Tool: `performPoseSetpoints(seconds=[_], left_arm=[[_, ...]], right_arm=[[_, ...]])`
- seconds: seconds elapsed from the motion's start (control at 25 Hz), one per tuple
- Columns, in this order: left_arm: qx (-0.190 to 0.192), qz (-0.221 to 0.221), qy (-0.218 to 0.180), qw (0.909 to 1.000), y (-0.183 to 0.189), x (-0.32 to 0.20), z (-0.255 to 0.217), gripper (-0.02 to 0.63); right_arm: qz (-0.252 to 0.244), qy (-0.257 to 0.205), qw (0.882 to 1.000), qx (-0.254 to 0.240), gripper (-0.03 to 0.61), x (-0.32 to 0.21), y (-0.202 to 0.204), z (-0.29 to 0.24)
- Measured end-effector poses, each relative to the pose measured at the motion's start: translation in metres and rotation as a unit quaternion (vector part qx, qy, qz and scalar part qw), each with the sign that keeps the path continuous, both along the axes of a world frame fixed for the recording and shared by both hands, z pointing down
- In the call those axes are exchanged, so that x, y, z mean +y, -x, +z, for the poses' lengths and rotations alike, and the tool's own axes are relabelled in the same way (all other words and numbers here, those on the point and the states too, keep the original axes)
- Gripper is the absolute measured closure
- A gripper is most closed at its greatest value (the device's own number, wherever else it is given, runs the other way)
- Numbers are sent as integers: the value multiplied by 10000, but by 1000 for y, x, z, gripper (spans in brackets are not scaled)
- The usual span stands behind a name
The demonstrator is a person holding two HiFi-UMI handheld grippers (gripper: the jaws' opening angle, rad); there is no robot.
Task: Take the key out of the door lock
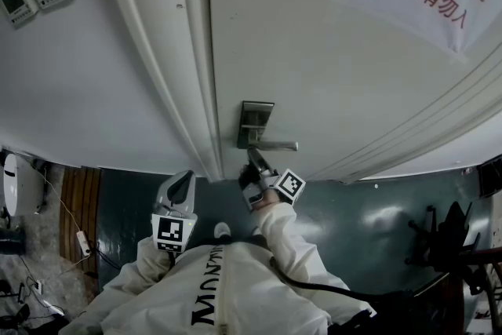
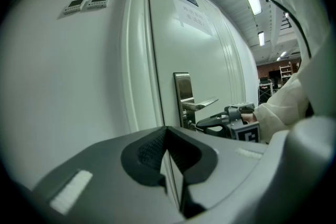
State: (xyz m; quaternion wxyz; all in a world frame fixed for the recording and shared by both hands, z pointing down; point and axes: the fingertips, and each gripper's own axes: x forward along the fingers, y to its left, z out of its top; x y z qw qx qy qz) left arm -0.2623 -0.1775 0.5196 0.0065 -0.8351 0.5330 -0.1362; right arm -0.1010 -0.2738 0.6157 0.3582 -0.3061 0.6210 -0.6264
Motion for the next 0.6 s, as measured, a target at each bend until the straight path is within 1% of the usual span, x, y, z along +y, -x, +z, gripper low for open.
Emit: performPoseSetpoints(seconds=[0.12,0.32,0.44,0.6], left_arm=[[9,3,18,10000,0,0,3,614],[25,117,-5,9999,-11,0,4,614],[29,160,-31,9999,-17,-4,2,614],[43,198,-7,9998,-24,-7,2,614]], right_arm=[[-19,-18,10000,28,557,18,-1,4],[-47,101,9994,327,557,39,-8,15],[-82,-49,9964,837,557,48,-16,11],[-162,-390,9853,1654,557,55,-23,-3]])
